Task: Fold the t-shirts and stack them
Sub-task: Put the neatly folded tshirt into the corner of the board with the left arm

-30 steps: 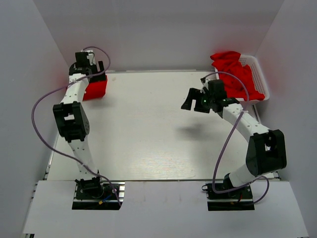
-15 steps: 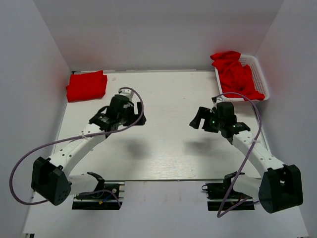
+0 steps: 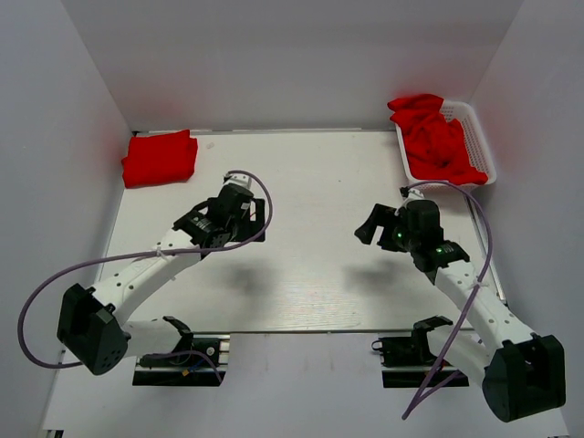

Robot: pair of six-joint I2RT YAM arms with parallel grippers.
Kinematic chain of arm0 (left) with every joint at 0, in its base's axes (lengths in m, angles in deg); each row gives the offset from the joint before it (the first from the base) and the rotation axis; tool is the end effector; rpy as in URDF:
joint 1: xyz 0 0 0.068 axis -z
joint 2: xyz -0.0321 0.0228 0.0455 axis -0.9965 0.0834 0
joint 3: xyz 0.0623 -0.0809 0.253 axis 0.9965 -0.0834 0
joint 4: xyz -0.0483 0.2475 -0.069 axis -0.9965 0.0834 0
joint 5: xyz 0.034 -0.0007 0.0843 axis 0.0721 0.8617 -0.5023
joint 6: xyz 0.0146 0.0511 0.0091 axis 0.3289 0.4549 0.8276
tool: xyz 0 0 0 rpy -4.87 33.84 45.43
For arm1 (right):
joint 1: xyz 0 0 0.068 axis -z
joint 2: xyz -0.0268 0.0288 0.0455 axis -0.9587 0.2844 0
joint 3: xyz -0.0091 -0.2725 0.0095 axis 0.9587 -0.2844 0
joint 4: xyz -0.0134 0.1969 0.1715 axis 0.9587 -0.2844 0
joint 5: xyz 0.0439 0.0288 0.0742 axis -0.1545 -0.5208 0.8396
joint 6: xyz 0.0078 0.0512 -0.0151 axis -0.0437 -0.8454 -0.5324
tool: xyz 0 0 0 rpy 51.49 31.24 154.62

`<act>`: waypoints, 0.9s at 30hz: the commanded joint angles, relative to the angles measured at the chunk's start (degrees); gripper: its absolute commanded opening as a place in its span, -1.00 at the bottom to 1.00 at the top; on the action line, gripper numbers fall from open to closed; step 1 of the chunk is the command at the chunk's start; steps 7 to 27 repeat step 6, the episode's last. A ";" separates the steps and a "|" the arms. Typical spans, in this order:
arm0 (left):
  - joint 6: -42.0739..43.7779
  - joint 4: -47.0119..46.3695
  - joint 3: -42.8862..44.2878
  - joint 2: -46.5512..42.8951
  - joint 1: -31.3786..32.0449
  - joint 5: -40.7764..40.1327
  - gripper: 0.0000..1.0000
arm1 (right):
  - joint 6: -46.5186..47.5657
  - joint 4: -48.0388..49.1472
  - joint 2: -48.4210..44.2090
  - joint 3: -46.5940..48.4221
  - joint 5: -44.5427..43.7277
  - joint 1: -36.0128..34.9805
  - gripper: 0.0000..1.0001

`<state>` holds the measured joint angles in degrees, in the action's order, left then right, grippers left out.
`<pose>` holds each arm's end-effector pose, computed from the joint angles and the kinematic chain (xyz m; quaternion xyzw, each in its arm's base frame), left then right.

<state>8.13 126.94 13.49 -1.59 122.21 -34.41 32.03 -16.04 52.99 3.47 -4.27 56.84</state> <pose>0.2111 -0.1457 0.2758 0.0433 0.9348 -0.0438 0.3498 0.2011 0.0648 0.2416 0.0530 0.8746 0.2309 0.4231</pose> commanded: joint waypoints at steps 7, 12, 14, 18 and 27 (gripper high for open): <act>1.00 1.92 -0.74 -6.24 0.36 -1.95 0.98 | 0.35 1.42 0.41 0.99 -0.15 0.03 0.81; 1.00 1.92 -0.74 -6.24 0.36 -1.95 0.98 | 0.35 1.42 0.41 0.99 -0.15 0.03 0.81; 1.00 1.92 -0.74 -6.24 0.36 -1.95 0.98 | 0.35 1.42 0.41 0.99 -0.15 0.03 0.81; 1.00 1.92 -0.74 -6.24 0.36 -1.95 0.98 | 0.35 1.42 0.41 0.99 -0.15 0.03 0.81; 1.00 1.92 -0.74 -6.24 0.36 -1.95 0.98 | 0.35 1.42 0.41 0.99 -0.15 0.03 0.81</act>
